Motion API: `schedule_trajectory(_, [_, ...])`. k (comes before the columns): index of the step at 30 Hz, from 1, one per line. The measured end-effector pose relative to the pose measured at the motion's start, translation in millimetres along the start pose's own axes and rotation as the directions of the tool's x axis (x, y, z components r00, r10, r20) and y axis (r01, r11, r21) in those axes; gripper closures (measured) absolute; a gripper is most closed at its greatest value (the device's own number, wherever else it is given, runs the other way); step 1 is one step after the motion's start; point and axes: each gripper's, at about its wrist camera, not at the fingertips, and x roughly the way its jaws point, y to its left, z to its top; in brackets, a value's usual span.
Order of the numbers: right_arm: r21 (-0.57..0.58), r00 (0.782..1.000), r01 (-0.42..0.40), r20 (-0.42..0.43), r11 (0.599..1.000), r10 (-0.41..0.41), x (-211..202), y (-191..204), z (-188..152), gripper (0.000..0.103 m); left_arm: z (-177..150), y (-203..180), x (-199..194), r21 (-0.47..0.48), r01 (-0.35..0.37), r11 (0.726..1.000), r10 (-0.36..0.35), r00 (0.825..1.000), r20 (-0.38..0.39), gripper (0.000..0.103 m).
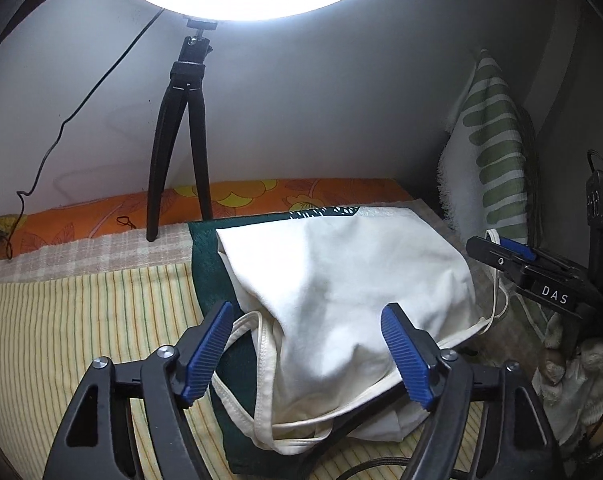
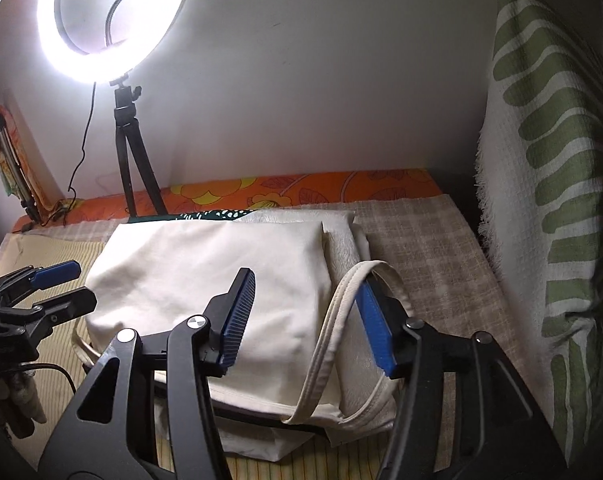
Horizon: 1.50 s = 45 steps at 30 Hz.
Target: Fold small clothes
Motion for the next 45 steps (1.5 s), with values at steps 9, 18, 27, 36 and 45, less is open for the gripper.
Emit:
schedule_trajectory(9, [-0.001,0.999,0.017,0.049,1.0,-0.017,-31.4,21.3,3.0,0.02,-7.0,-6.9,-37.6,0.048,-0.042,0.998,0.04,0.998,0.044,0.007])
schedule_trajectory(18, [-0.029,0.997,0.029,0.07,0.999,-0.027,-69.3,53.9,-3.4,0.012,-16.4,-4.0,-83.5,0.046,-0.069,0.997,0.066,0.995,0.073,0.0])
schedule_trajectory(27, [-0.045,0.995,0.026,0.099,0.999,-0.021,-114.7,92.2,-16.2,0.012,-35.8,4.4,-136.0,0.049,-0.08,0.996,0.075,0.992,0.097,0.0])
schedule_trajectory(36, [-0.016,0.991,0.02,0.131,1.0,-0.018,-151.3,127.7,-41.5,0.007,-64.8,4.9,-196.5,0.103,-0.115,0.988,0.098,0.983,0.157,0.0])
schedule_trajectory(45, [0.022,0.983,0.04,0.18,0.999,-0.044,-177.3,163.0,-75.8,0.0,-101.5,18.1,-237.7,0.117,-0.144,0.983,0.123,0.978,0.17,0.0])
